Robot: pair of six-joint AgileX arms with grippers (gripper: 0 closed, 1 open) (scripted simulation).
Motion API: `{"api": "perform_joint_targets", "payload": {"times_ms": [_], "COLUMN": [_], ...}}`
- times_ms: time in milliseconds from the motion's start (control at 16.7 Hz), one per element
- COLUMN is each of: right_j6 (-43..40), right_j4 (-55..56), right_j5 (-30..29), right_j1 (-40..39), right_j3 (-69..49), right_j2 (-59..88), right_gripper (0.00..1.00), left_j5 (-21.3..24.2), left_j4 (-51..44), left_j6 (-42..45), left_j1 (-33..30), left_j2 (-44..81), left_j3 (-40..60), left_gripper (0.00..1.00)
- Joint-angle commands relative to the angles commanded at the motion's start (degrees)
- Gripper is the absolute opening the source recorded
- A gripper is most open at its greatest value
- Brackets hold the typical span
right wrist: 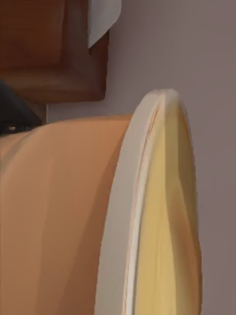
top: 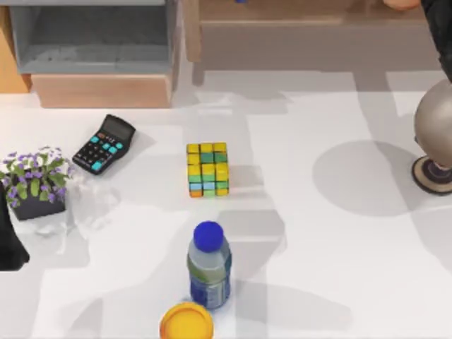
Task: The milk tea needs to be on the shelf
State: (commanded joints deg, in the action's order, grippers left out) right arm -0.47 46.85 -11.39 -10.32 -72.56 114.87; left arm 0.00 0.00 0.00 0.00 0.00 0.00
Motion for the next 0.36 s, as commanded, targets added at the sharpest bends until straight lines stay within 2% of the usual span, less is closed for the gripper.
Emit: {"api": "perform_joint_targets", "payload": {"times_ms": [360], "right_j6": [0.0], "right_j4": [0.0], "right_j5": [0.0], "right_j1": [0.0], "right_j3": [0.0], "right_j2": [0.0], "right_gripper": [1.0], "left_j5": [0.0], "left_j4": [0.0], "left_j6": [0.0], "left_j1": [0.0], "left_j2": [0.0], "left_j3": [0.0], "left_gripper": [1.0]}}
